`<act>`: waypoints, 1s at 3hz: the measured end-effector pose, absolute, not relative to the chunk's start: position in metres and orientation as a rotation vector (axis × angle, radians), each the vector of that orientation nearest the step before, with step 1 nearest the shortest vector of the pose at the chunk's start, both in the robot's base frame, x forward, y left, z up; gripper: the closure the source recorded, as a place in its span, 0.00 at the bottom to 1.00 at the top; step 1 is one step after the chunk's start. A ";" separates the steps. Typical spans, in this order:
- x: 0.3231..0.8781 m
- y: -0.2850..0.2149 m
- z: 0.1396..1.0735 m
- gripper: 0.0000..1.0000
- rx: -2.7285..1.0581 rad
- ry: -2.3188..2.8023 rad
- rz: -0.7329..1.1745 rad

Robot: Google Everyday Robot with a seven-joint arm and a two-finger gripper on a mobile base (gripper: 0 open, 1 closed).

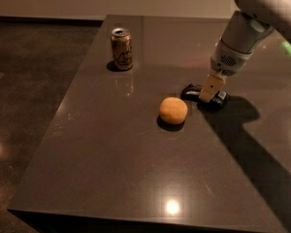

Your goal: Move rxbar chocolate near orange

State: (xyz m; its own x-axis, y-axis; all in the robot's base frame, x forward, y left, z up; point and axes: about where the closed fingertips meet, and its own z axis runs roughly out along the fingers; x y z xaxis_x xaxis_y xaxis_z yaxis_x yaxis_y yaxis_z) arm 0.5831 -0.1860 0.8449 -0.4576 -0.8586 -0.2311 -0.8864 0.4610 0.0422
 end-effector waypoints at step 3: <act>0.555 -0.161 0.850 0.48 -1.598 2.503 0.293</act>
Offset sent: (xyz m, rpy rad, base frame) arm -0.0350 0.0238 0.0098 0.0135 0.0433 0.0607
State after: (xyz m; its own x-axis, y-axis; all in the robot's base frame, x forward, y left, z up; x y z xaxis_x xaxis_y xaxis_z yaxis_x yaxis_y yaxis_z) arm 0.5547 -0.1607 0.8502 -0.4177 -0.8773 -0.2364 -0.9082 0.4109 0.0798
